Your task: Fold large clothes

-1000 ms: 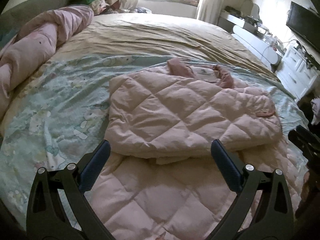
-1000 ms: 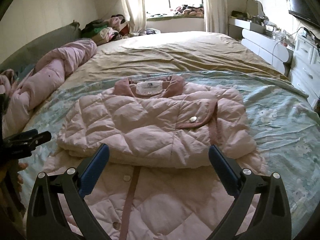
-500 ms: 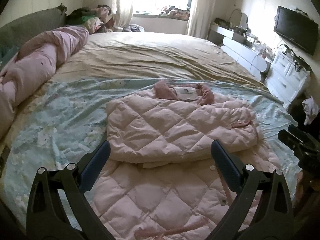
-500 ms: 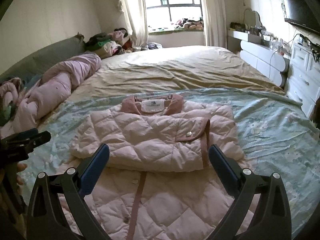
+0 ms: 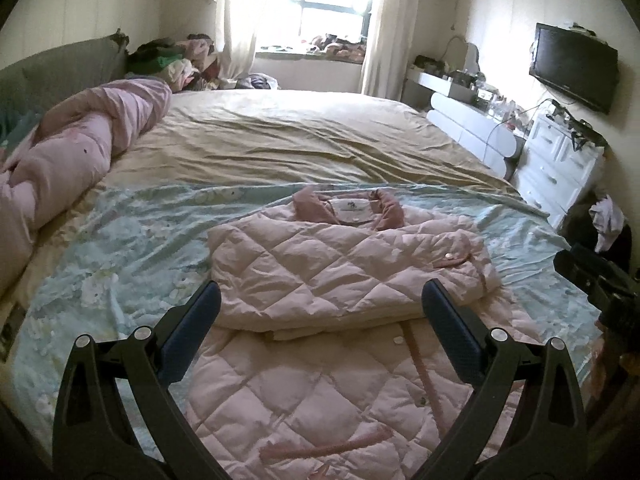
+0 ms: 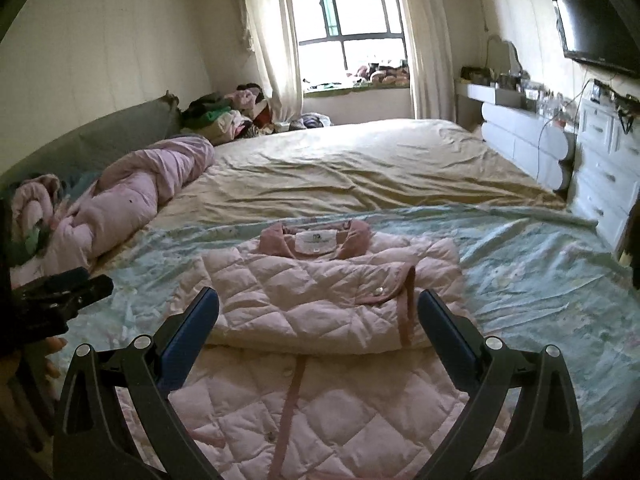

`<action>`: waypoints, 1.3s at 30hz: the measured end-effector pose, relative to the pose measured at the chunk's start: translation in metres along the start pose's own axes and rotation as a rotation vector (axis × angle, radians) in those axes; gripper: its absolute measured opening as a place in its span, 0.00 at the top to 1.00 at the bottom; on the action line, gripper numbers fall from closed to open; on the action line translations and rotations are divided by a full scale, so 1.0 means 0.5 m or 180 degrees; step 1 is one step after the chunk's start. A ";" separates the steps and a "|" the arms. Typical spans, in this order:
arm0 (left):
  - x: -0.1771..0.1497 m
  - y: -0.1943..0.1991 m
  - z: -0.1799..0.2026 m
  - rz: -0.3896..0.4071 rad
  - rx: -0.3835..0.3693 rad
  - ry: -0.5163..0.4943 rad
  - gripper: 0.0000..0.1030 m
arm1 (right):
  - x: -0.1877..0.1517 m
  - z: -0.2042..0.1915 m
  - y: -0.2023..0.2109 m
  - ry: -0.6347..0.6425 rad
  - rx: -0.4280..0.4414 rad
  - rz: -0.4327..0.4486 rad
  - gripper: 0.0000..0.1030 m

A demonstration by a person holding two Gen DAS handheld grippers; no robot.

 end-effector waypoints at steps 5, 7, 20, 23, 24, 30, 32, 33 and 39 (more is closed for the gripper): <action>0.004 0.030 0.018 0.0086 -0.0040 -0.0028 0.09 | 0.010 0.003 0.032 -0.0037 0.0030 0.0088 0.04; 0.003 0.043 0.029 0.0116 -0.0064 -0.0050 0.09 | 0.015 0.001 0.046 -0.0019 0.0041 0.0126 0.04; -0.019 0.101 0.058 0.0191 -0.0075 -0.0168 0.08 | 0.013 0.006 0.118 -0.0022 0.0067 0.0270 0.04; -0.030 0.116 0.062 0.0195 -0.0068 -0.0181 0.09 | 0.008 0.011 0.135 -0.0016 0.0059 0.0286 0.04; -0.033 0.120 0.063 0.0195 -0.0069 -0.0185 0.09 | 0.005 0.013 0.141 -0.0019 0.0065 0.0296 0.04; -0.055 0.138 0.074 0.0195 -0.0053 -0.0218 0.09 | -0.014 0.019 0.164 -0.0003 0.0086 0.0281 0.04; -0.064 0.142 0.079 0.0195 -0.0062 -0.0214 0.09 | -0.020 0.023 0.168 -0.0002 0.0090 0.0264 0.04; -0.068 0.143 0.081 0.0192 -0.0057 -0.0218 0.09 | -0.025 0.024 0.170 0.0001 0.0087 0.0251 0.04; -0.100 0.145 0.091 0.0138 -0.0039 -0.0255 0.08 | -0.046 0.033 0.180 0.0024 0.0092 0.0203 0.04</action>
Point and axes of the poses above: each gripper's, at about its wrist camera, not at the fingertips, and y roughly against the way its jaws point, z to its right, x to its top, the point moved 1 cm from there along -y, roughly the way its jaws point, and after that the axes turned 11 degrees about z, right-handed, at the moved point
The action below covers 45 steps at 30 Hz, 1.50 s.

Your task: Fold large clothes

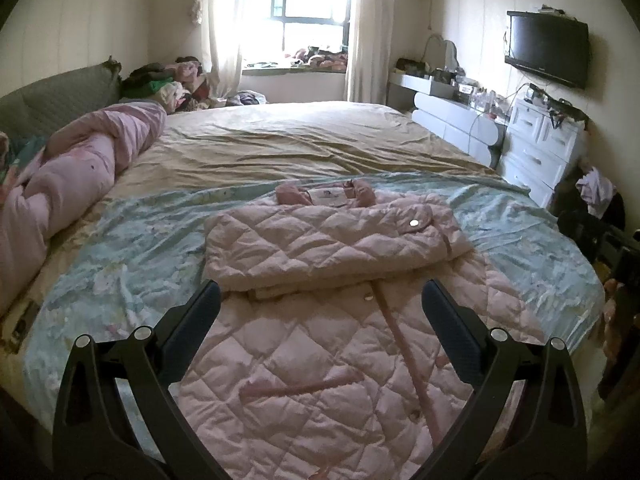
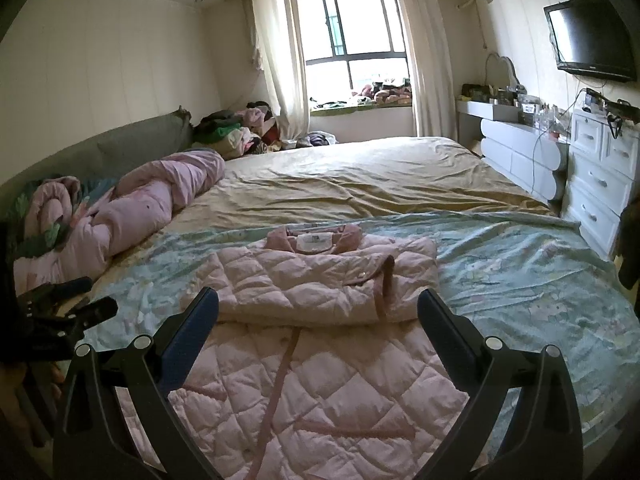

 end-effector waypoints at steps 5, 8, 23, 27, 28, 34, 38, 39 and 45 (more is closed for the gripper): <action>-0.023 -0.001 0.002 -0.0066 0.0015 -0.0007 0.09 | -0.012 0.007 0.002 0.0000 -0.0004 -0.0034 0.04; -0.035 -0.003 0.000 -0.0106 0.0022 0.0009 0.08 | -0.021 0.012 0.003 0.0003 0.0000 -0.0059 0.04; -0.120 -0.018 -0.023 -0.0361 0.0179 0.0019 0.09 | -0.117 0.068 -0.020 -0.0033 -0.0117 -0.0442 0.04; -0.143 -0.026 -0.030 -0.0433 0.0255 -0.0007 0.09 | -0.139 0.085 -0.024 -0.0037 -0.0157 -0.0529 0.04; -0.148 -0.027 -0.032 -0.0450 0.0263 -0.0013 0.09 | -0.144 0.088 -0.025 -0.0039 -0.0169 -0.0547 0.04; -0.173 -0.034 -0.049 -0.0531 0.0322 -0.0002 0.09 | -0.180 0.113 -0.030 -0.0061 -0.0238 -0.0677 0.04; -0.191 -0.037 -0.068 -0.0593 0.0391 0.0041 0.08 | -0.204 0.126 -0.036 -0.0058 -0.0280 -0.0779 0.04; -0.198 -0.038 -0.074 -0.0622 0.0401 0.0063 0.09 | -0.209 0.130 -0.038 -0.0059 -0.0291 -0.0798 0.04; -0.240 -0.038 -0.110 -0.0769 0.0512 0.0139 0.08 | -0.245 0.149 -0.044 -0.0045 -0.0355 -0.0929 0.04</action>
Point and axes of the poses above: each gripper's, at about its wrist camera, not at the fingertips, and y roughly against the way its jaws point, z to its right, x to its top, the point moved 1 cm from there along -y, roughly the way its jaws point, and after that the axes turned 11 degrees about z, right-handed, at the moved point
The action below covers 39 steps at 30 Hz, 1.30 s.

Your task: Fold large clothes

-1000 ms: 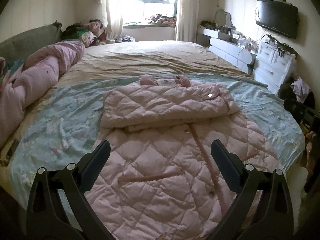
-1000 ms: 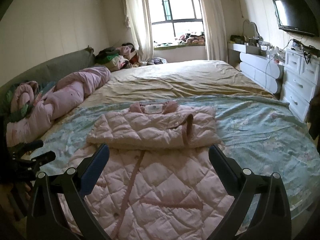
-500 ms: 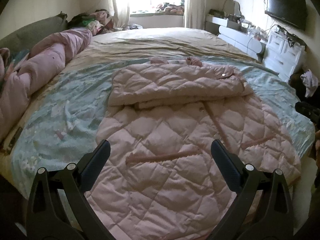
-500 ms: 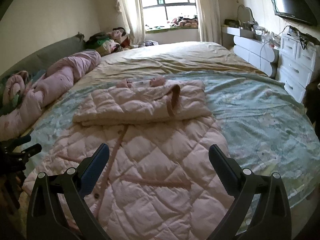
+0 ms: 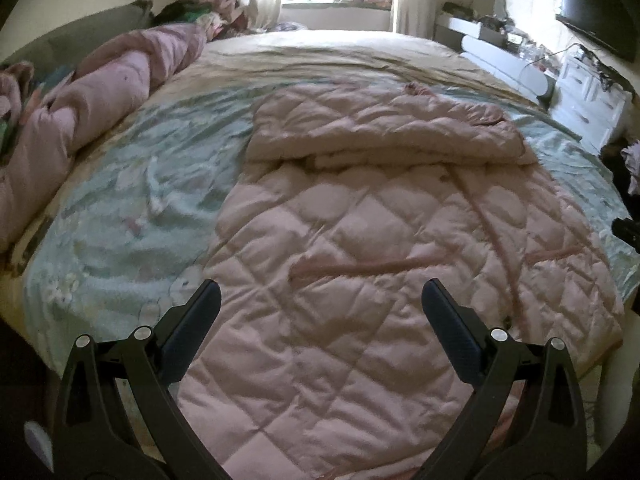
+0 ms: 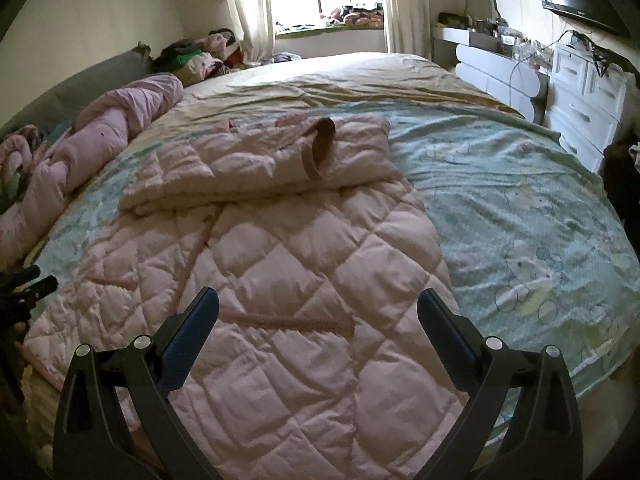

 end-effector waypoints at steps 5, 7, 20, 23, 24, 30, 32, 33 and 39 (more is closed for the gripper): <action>-0.030 -0.014 -0.046 -0.0133 0.0074 0.0129 0.09 | -0.030 0.015 -0.013 -0.0011 -0.0062 -0.0127 0.04; -0.041 -0.016 -0.066 -0.0170 0.0106 0.0208 0.09 | -0.037 0.021 -0.014 -0.0011 -0.0078 -0.0154 0.04; -0.096 0.006 -0.180 -0.0332 0.0075 0.0688 0.09 | -0.043 0.041 -0.011 -0.0039 -0.0149 -0.0172 0.04; -0.111 0.012 -0.197 -0.0391 0.0029 0.0779 0.09 | -0.044 0.041 -0.011 -0.0035 -0.0148 -0.0180 0.04; -0.118 0.013 -0.202 -0.0424 -0.0003 0.0812 0.09 | -0.044 0.042 -0.011 -0.0027 -0.0153 -0.0186 0.04; -0.151 0.010 -0.207 -0.0583 -0.0131 0.0830 0.09 | -0.047 0.051 -0.006 -0.0021 -0.0190 -0.0198 0.04; -0.157 0.009 -0.203 -0.0626 -0.0186 0.0837 0.09 | -0.048 0.055 -0.004 -0.0019 -0.0200 -0.0200 0.04; -0.159 0.009 -0.201 -0.0636 -0.0210 0.0838 0.09 | -0.049 0.057 -0.001 -0.0015 -0.0209 -0.0200 0.04; -0.161 0.001 -0.169 -0.0646 -0.0417 0.0790 0.09 | -0.056 0.076 0.012 -0.0032 -0.0279 -0.0204 0.04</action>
Point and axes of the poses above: each gripper's, at about its wrist camera, not at the fingertips, and y roughly against the way its jaws point, z to its right, x to its top, the point moved 1 cm from there along -y, roughly the way its jaws point, and after that the axes turned 11 degrees about z, right-handed, at the moved point
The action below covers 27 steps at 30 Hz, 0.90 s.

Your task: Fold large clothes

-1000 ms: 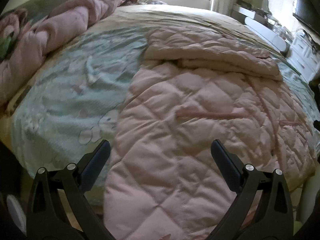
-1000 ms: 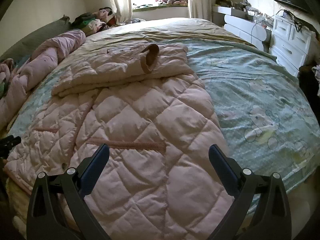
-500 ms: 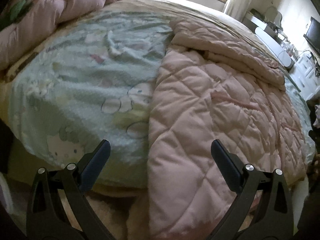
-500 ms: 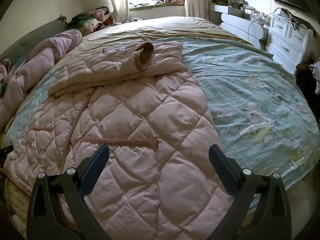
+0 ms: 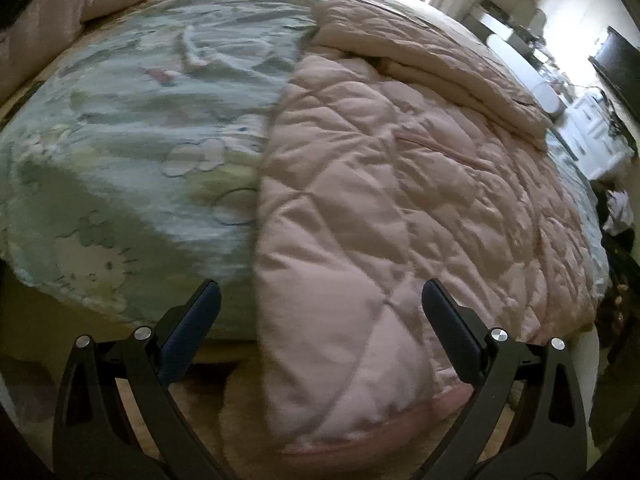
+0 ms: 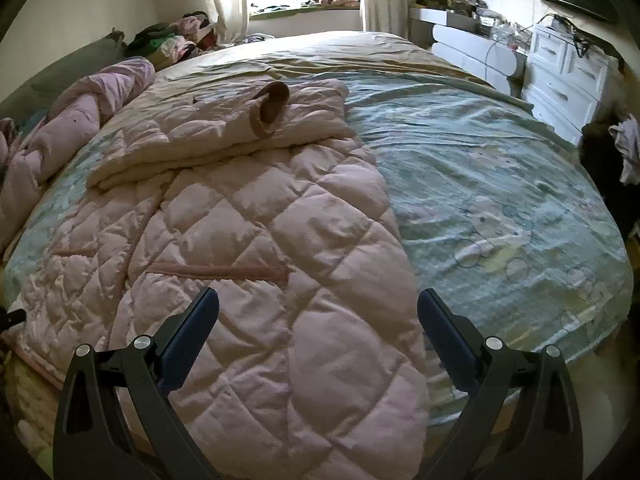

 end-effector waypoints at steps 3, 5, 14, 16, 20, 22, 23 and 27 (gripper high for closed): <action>-0.005 -0.009 0.015 -0.0038 -0.0115 -0.0015 0.09 | -0.005 0.014 0.006 -0.0022 -0.0039 0.0002 0.04; -0.007 -0.013 0.025 -0.0048 -0.0119 -0.0081 0.09 | -0.010 0.022 0.009 -0.0028 -0.0062 -0.0011 0.04; -0.012 -0.023 0.067 -0.0026 -0.0103 -0.0344 0.24 | -0.044 0.052 0.023 0.0030 -0.0071 -0.0145 0.04; -0.013 -0.017 0.078 0.0037 -0.0043 -0.0441 0.37 | -0.055 0.061 0.028 0.0047 -0.0072 -0.0194 0.04; -0.007 -0.003 0.094 0.0190 0.0029 -0.0584 0.60 | -0.074 0.077 0.032 0.0011 -0.0038 -0.0288 0.04; 0.001 0.006 0.094 0.0272 0.0027 -0.0587 0.73 | -0.085 0.084 0.035 -0.0008 0.0027 -0.0343 0.04; 0.004 0.009 0.093 0.0304 -0.0003 -0.0571 0.74 | -0.089 0.084 0.036 -0.0010 0.0060 -0.0370 0.04; 0.009 0.015 0.094 0.0356 -0.0037 -0.0576 0.76 | -0.118 0.086 0.041 -0.0013 0.0233 -0.0538 0.06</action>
Point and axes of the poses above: each gripper's, at about its wrist camera, not at the fingertips, and y roughly against the way its jaws point, z to its right, x to its top, the point moved 1 cm from there along -y, roughly the way its jaws point, and after that the axes turned 11 degrees about z, right-handed, at the moved point
